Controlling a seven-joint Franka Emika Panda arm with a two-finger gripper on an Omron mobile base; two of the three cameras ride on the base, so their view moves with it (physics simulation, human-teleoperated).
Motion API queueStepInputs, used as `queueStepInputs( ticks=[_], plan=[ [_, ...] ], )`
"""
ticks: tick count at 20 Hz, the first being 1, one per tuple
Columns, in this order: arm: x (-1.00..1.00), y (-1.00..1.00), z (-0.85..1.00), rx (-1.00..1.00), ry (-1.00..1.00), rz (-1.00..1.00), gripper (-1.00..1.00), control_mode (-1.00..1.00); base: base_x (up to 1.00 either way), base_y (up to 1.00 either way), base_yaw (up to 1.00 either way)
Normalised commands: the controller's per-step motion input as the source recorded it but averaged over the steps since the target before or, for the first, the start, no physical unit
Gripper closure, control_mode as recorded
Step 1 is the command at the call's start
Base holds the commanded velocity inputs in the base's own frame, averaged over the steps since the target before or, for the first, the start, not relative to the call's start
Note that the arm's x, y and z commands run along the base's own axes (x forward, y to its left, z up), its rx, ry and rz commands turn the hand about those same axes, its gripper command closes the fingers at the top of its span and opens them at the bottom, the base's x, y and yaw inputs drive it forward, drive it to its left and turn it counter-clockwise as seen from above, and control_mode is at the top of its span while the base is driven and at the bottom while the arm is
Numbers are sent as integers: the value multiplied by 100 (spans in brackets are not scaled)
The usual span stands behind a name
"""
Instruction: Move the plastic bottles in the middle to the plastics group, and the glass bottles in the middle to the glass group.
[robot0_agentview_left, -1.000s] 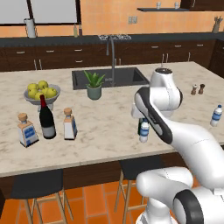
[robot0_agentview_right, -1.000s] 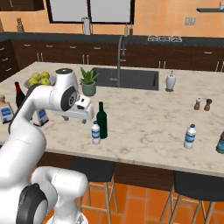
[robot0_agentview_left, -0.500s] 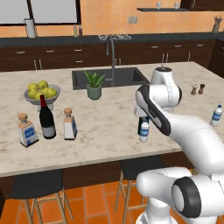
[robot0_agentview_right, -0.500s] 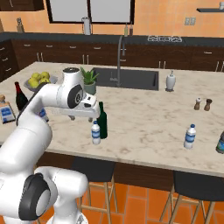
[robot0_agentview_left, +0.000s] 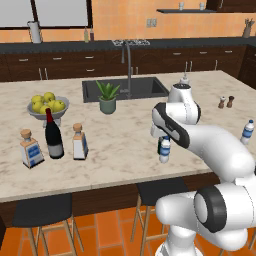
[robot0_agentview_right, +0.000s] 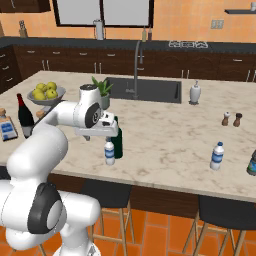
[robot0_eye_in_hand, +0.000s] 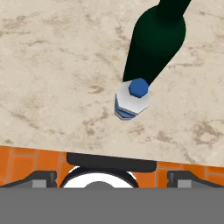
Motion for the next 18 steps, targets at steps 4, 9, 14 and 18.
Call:
queueStepInputs(
  ticks=[4, 9, 14, 18],
  plan=[
    [17, -12, -24, -5, 0, 1, -100, -100, 0, 0, 0],
    [11, -22, -19, 0, -1, 0, -100, -100, 0, 0, 0],
    [38, -1, -18, 0, 0, 2, -100, -100, 0, 0, 0],
    [28, 0, -16, 0, -6, 3, -100, -100, 0, 0, 0]
  ],
)
